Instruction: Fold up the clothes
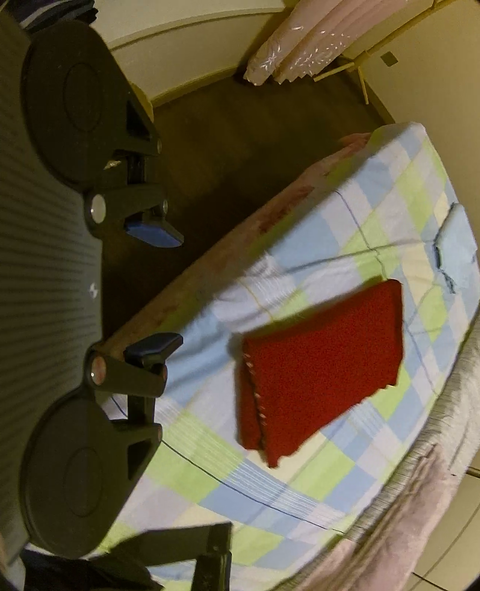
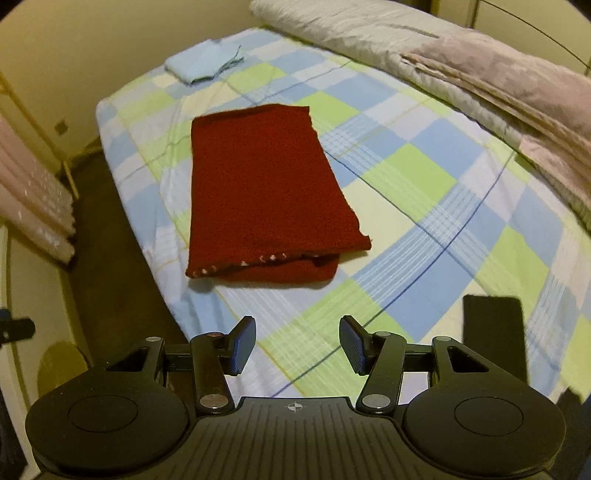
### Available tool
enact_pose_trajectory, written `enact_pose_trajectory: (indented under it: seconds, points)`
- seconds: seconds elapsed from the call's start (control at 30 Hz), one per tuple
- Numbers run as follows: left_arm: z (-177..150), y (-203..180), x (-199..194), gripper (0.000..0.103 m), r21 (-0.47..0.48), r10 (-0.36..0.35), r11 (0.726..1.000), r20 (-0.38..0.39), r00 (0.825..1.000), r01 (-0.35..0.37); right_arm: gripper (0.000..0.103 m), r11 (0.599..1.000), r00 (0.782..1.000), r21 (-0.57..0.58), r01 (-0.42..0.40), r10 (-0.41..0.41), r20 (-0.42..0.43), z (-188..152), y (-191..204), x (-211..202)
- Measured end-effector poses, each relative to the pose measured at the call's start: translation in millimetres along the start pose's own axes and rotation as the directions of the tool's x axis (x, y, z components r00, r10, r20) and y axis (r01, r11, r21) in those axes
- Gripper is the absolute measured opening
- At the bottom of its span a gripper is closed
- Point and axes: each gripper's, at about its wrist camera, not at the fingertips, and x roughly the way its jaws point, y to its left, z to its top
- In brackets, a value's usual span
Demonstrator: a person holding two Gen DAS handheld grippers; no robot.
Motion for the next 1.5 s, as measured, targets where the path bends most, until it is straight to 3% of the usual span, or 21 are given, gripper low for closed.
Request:
enact_pose_trajectory:
  seconds: [0.23, 0.4, 0.6, 0.73, 0.9, 1.1, 1.13, 1.17, 1.33, 1.37, 1.43, 1.5]
  points:
    - [-1.1, -0.6, 12.6, 0.047, -0.013, -0.044, 0.999, -0.047, 0.998, 0.043, 0.054, 0.995, 0.997, 0.089, -0.052, 0.057, -0.060, -11.9, -16.6, 11.0]
    - [16.8, -11.3, 33.3, 0.047, -0.077, -0.088, 0.993, -0.034, 0.996, 0.085, 0.054, 0.965, 0.985, 0.206, -0.161, 0.171, -0.034, 1.2, -51.4, 23.6]
    - [39.4, -31.5, 85.8, 0.049, -0.153, -0.116, 0.982, -0.023, 0.993, 0.111, 0.054, 0.827, 0.934, 0.452, -0.334, 0.354, 0.042, 24.4, -126.5, 78.9]
    - [49.3, -41.8, 135.2, 0.049, -0.235, -0.152, 0.962, -0.030, 0.988, 0.141, 0.054, 0.732, 0.903, 0.556, -0.395, 0.422, 0.086, 31.9, -168.2, 138.2]
    - [56.4, -47.5, 182.5, 0.049, -0.307, -0.185, 0.936, -0.006, 0.983, 0.175, 0.053, 0.577, 0.871, 0.687, -0.441, 0.461, 0.172, 31.9, -205.1, 209.5]
    - [62.3, -41.6, 214.5, 0.049, -0.364, -0.220, 0.902, 0.074, 0.973, 0.232, 0.053, 0.581, 0.859, 0.674, -0.456, 0.484, 0.163, 26.5, -215.4, 249.1]
    - [62.8, -39.6, 218.2, 0.049, -0.373, -0.227, 0.895, 0.088, 0.970, 0.244, 0.046, 0.582, 0.857, 0.672, -0.458, 0.488, 0.162, 25.6, -217.1, 255.7]
    - [63.1, -37.4, 221.6, 0.049, -0.382, -0.234, 0.888, 0.103, 0.967, 0.255, 0.006, 0.582, 0.856, 0.670, -0.461, 0.492, 0.160, 24.7, -218.8, 262.3]
    - [64.1, -25.8, 238.1, 0.049, -0.434, -0.251, 0.857, 0.121, 0.960, 0.279, 0.007, 0.599, 0.846, 0.647, -0.471, 0.516, 0.138, 22.9, -227.6, 291.0]
    - [64.6, -23.2, 240.8, 0.049, -0.444, -0.254, 0.851, 0.120, 0.960, 0.281, 0.007, 0.627, 0.843, 0.621, -0.471, 0.526, 0.108, 27.0, -229.7, 289.4]
    - [67.7, -18.0, 244.8, 0.049, -0.450, -0.271, 0.841, 0.133, 0.953, 0.302, 0.011, 0.719, 0.855, 0.523, -0.458, 0.517, 0.037, 41.4, -233.4, 279.5]
    - [71.3, -13.0, 248.8, 0.051, -0.451, -0.291, 0.830, 0.150, 0.945, 0.327, 0.035, 0.793, 0.867, 0.411, -0.450, 0.497, -0.009, 57.2, -239.0, 267.3]
